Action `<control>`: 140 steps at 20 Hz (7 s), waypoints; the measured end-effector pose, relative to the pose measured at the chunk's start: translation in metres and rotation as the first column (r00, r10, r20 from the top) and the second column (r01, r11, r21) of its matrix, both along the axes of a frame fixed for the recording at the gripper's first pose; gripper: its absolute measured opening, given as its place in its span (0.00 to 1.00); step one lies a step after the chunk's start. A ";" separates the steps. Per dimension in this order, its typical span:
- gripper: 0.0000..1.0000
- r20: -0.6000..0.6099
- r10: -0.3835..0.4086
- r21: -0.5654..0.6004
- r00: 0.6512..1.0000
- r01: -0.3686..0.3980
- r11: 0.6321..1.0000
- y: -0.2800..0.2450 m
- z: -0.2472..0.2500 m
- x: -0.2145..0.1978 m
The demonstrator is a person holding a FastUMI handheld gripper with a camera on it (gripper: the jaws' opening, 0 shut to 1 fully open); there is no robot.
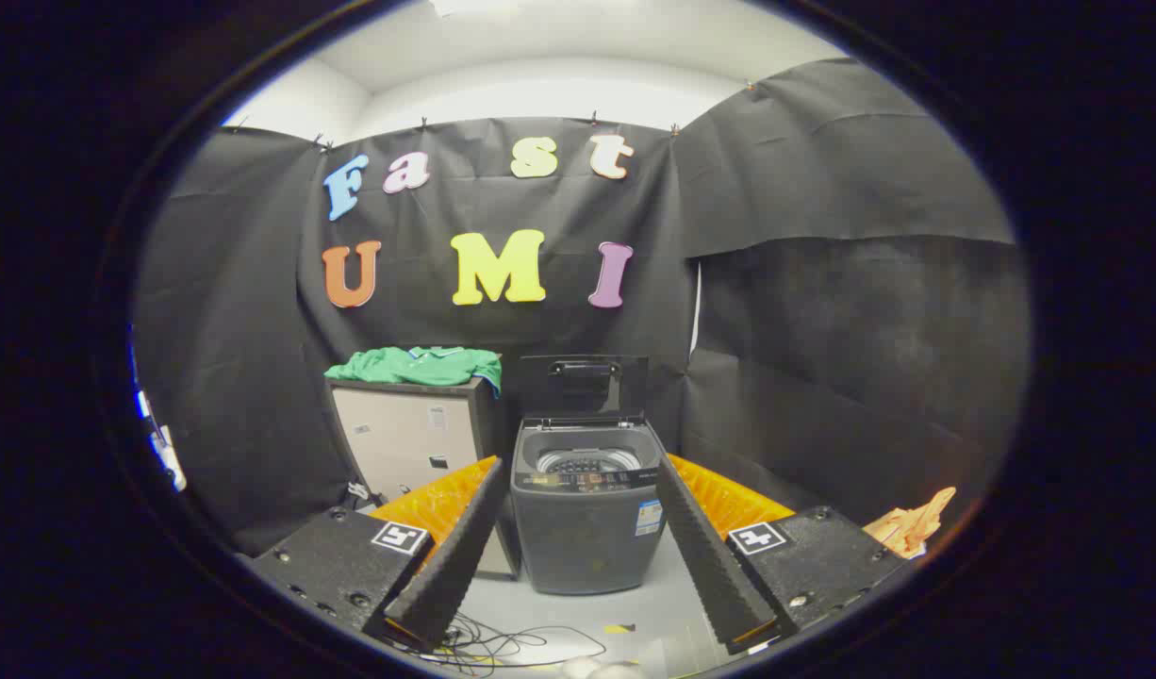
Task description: Put the clothes into the washing machine and then close the washing machine lid.
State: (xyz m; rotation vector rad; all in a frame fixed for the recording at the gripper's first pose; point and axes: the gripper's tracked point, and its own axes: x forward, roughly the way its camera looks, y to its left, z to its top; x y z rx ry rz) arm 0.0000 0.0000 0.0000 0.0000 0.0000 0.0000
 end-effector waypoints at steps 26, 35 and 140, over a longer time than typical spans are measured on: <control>1.00 0.018 -0.006 0.002 1.000 0.006 1.000 0.001 0.034 -0.002; 1.00 0.025 0.057 0.051 0.998 -0.058 0.997 0.061 0.113 0.122; 0.08 -0.189 0.334 0.179 0.923 -0.302 0.936 0.010 0.140 0.520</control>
